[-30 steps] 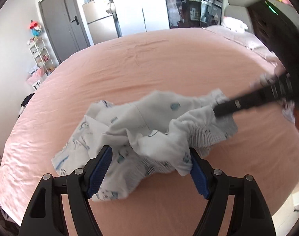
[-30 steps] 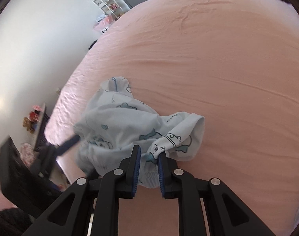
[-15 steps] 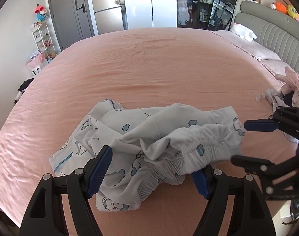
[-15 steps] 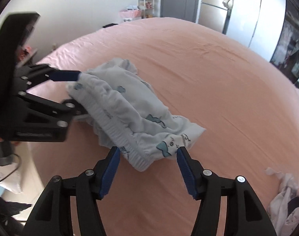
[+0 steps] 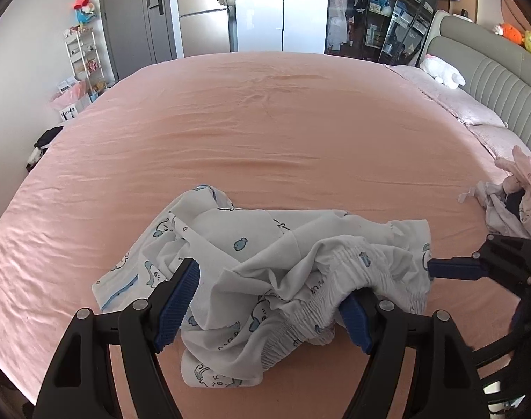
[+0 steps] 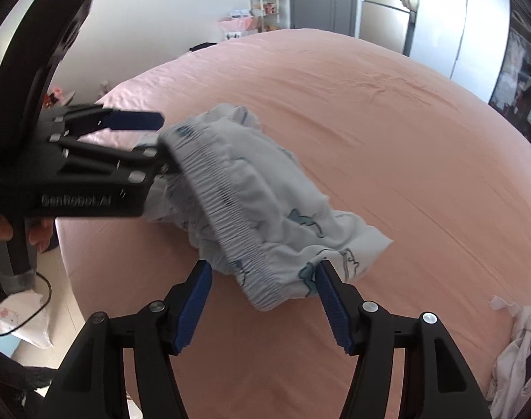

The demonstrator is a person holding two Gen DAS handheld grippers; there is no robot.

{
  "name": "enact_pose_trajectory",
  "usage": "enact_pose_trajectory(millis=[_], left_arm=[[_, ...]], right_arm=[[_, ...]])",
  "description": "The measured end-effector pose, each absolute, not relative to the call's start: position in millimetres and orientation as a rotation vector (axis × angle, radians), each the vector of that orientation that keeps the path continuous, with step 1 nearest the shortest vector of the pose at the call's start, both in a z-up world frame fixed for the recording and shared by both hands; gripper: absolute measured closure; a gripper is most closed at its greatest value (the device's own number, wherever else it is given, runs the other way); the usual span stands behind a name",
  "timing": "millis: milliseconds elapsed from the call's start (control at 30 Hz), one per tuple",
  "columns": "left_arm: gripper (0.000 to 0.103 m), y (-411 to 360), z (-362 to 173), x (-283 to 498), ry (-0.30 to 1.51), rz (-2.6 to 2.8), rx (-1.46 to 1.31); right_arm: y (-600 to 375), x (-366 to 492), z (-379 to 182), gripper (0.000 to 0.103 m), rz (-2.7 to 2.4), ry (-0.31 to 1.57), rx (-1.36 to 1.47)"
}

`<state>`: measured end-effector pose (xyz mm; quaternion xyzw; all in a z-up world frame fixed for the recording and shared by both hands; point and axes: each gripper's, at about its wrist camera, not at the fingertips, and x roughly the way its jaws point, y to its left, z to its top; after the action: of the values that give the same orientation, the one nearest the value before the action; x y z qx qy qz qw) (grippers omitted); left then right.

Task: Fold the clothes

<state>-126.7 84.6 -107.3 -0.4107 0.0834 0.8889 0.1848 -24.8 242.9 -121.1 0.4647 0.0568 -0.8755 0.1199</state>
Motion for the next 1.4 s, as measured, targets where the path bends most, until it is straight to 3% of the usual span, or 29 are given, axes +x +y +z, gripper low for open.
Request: enact_pose_trajectory(millis=[133, 300, 600, 633, 667, 800, 1233, 1400], left_arm=[[0.028, 83, -104, -124, 0.241, 2.507, -1.146], [0.028, 81, -104, -123, 0.235, 2.501, -1.151], [0.028, 76, -103, -116, 0.225, 2.490, -1.160], [0.028, 75, -104, -116, 0.209, 2.485, -1.168], [0.028, 73, -104, -115, 0.198, 2.483, -1.174], [0.028, 69, -111, -112, 0.203, 2.474, -1.198], [0.028, 82, -127, -111, 0.372, 2.589, -1.151], [0.027, 74, -140, -106, 0.317, 2.559, -1.217]], right_arm=[[242, -33, -132, 0.039, -2.656, 0.280, 1.407], [267, -46, -130, 0.039, -2.736, 0.026, 1.451], [271, -58, -145, 0.040, -2.719, 0.038, 1.513], [269, -57, -145, 0.047, -2.711, 0.062, 1.527], [267, -57, -146, 0.064, -2.702, 0.086, 1.541], [270, -62, -138, 0.082, -2.708, 0.123, 1.551], [281, -66, -83, 0.083, -3.007, 0.473, 1.332], [287, -69, -84, 0.083, -2.998, 0.444, 1.349]])
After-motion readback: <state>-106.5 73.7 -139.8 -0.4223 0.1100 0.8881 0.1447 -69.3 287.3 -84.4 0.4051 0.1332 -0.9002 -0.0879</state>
